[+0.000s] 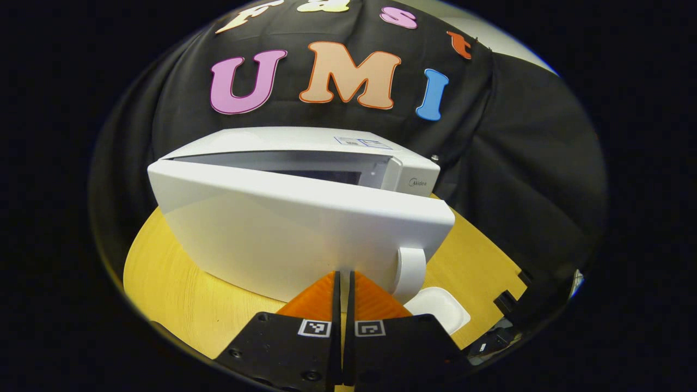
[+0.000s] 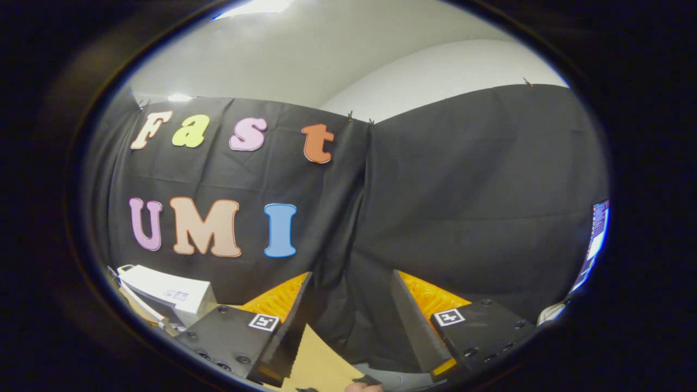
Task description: Open the microwave oven with the left hand, put the food in, and close the microwave oven.
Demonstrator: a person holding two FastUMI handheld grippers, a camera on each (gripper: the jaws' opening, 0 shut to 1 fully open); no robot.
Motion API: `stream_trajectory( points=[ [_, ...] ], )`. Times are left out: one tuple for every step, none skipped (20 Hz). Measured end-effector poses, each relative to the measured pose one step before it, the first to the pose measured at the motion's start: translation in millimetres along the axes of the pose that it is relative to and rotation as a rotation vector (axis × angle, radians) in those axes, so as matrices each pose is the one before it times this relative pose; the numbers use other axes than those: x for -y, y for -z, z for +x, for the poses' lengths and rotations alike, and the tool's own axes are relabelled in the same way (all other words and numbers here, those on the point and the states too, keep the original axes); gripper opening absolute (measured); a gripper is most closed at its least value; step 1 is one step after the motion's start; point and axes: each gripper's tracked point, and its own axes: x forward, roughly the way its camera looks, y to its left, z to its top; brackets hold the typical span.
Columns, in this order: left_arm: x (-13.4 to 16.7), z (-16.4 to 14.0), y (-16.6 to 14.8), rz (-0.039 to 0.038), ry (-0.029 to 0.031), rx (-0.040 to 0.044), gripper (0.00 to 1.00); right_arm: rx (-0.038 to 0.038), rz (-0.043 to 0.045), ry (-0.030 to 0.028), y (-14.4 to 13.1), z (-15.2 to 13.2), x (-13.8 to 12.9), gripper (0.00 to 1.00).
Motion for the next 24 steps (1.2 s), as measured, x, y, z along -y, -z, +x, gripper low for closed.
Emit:
stream_trajectory(
  points=[
    [-0.38,4.31,-2.61,0.00256,0.00151,0.00235,0.02,-0.00036,-0.00196,0.00409,-0.79,0.48,0.41,0.87],
    [0.01,4.98,-2.14,0.00176,-0.00009,0.00122,0.02,-0.00156,-0.00003,0.00330,-0.19,0.66,0.21,0.87],
    [-0.43,5.24,-2.40,0.00038,0.00148,-0.00004,0.02,0.00239,0.00425,0.00291,-0.40,0.30,0.12,0.87],
    [0.18,4.24,-2.73,0.00000,0.00030,0.00311,0.02,0.00210,0.00632,0.00101,-1.17,1.06,-1.64,0.77],
    [-0.28,3.69,-2.92,0.00163,-0.00128,0.00222,0.02,0.00062,0.00385,-0.00263,0.14,0.71,-3.39,0.77],
    [-0.59,4.40,-2.45,0.00118,-0.00061,0.00239,0.02,0.00051,-0.00015,-0.00365,0.27,1.60,-3.21,0.77],
    [-0.72,5.48,-2.63,0.00235,-0.00158,-0.00135,0.02,0.00024,-0.00269,-0.00367,0.78,1.35,-2.91,0.77],
    [-0.23,5.44,-2.56,0.00411,-0.00216,-0.00017,0.02,-0.00462,-0.00027,-0.00416,2.58,-0.20,-1.99,0.77],
    [-1.15,4.50,-3.08,0.00491,-0.00489,0.00285,0.02,-0.00117,0.00246,-0.00612,0.66,0.53,-3.46,0.77],
    [-0.98,4.07,-3.38,0.00319,-0.00872,0.00366,0.01,-0.00117,-0.00065,-0.00428,-1.24,1.92,-4.36,0.77],
    [-2.13,5.14,-4.17,0.00019,-0.01045,0.00469,0.01,-0.00211,-0.00343,-0.00471,0.67,1.47,-2.94,0.77],
    [-0.53,6.40,-3.40,-0.00542,-0.00977,0.00563,0.02,-0.00302,-0.00250,-0.00411,3.99,1.23,-2.02,0.77],
    [-0.42,5.29,-4.21,-0.00994,-0.01121,0.00500,0.02,-0.00381,-0.00134,-0.00406,1.21,1.06,-2.09,0.77],
    [-0.13,5.78,-3.21,-0.01254,-0.01051,0.00186,0.01,-0.00336,-0.00065,-0.00300,0.38,2.38,-1.59,0.77],
    [7.18,4.22,3.56,-0.02849,0.02843,-0.02488,0.01,-0.00401,-0.00074,-0.00517,0.71,2.31,-3.03,0.77],
    [5.94,0.18,6.46,-0.01758,0.00379,-0.01774,0.01,0.00036,-0.00266,-0.00480,0.33,2.49,-3.74,0.77],
    [2.92,1.60,-0.32,0.01042,0.00443,0.00454,0.01,0.00261,-0.00460,-0.00188,-0.81,2.63,-2.13,0.77],
    [0.35,4.56,0.43,0.01590,-0.00577,-0.00434,0.01,0.00183,-0.00413,-0.00465,0.60,1.98,-1.46,0.77],
    [-0.80,1.00,-0.20,0.00736,-0.00880,0.00763,0.01,0.00268,-0.00360,-0.00447,-0.52,1.34,-1.19,0.77],
    [-7.35,-0.16,-8.47,0.00700,-0.03624,0.02673,0.01,0.00244,-0.00418,-0.00631,-0.56,2.80,-2.40,0.77],
    [6.11,5.35,-7.89,-0.02147,0.03388,0.03069,0.01,0.00136,-0.00495,-0.00512,0.03,0.72,-0.37,0.77],
    [1.72,2.50,11.69,-0.01872,0.00833,-0.04437,0.05,0.00245,-0.00424,-0.00623,-1.30,1.84,-0.66,0.77],
    [0.50,-2.52,-4.63,0.00191,0.00931,0.00376,0.01,0.00271,-0.00089,-0.00427,-0.64,1.81,-0.60,0.77],
    [-1.58,-0.97,-5.75,0.00549,-0.00461,0.01293,0.02,-0.00233,0.00396,-0.00986,0.62,2.53,-2.54,0.77]
  ],
)
